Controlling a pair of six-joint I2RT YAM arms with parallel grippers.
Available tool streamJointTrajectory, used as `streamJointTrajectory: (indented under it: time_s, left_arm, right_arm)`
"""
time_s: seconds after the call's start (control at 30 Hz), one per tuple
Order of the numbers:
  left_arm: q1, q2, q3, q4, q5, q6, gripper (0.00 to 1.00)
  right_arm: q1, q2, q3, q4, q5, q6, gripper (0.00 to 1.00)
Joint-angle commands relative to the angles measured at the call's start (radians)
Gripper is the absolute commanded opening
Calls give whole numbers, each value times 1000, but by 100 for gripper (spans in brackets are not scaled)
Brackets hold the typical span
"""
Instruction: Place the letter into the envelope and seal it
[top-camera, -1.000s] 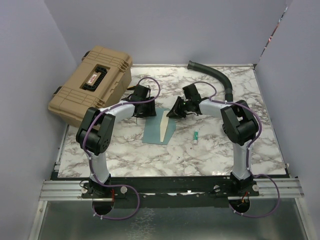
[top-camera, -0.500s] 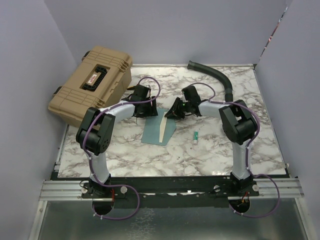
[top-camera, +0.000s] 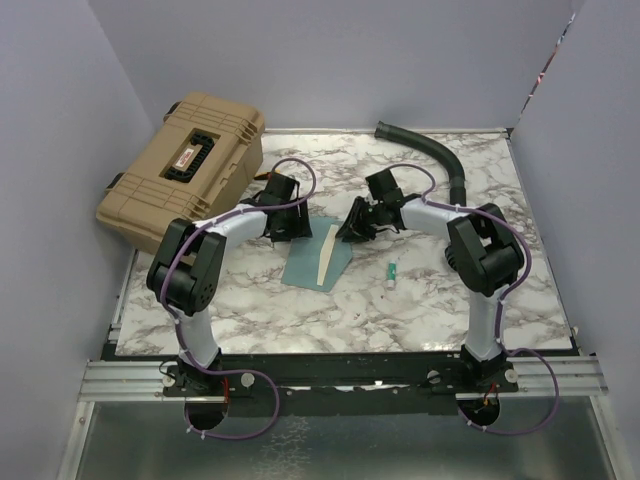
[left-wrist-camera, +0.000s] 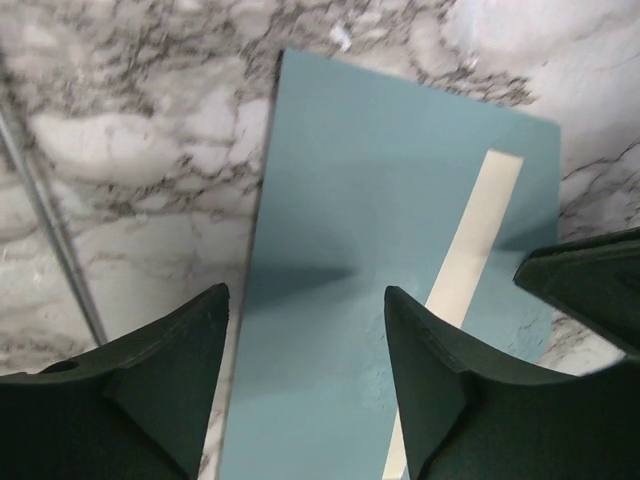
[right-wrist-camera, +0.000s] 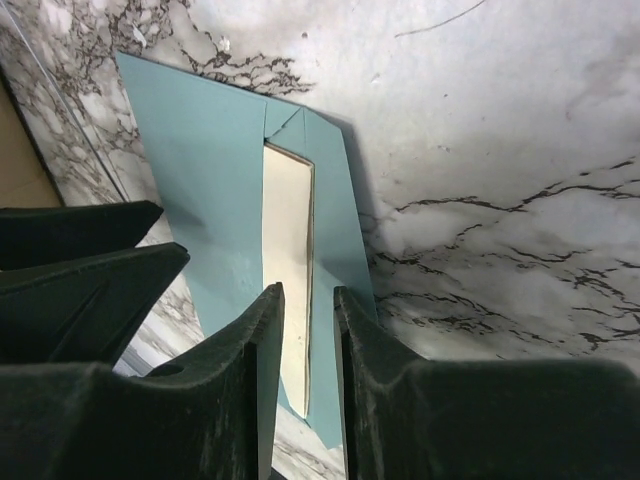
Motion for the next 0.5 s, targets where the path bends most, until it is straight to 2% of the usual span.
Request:
streamJointTrajectory:
  time_s: [0.0, 0.23, 0.47]
  left_arm:
    - [-4, -35, -77, -124, 8, -28, 62]
    - [-6, -48, -148, -131, 72, -49, 57]
    - [-7, -35, -157, -118, 86, -43, 56]
  right_arm:
    - [25, -17, -8, -46, 10, -4, 29]
    - [53, 44, 24, -63, 6, -1, 25]
    - [56, 95, 48, -54, 13, -11, 24]
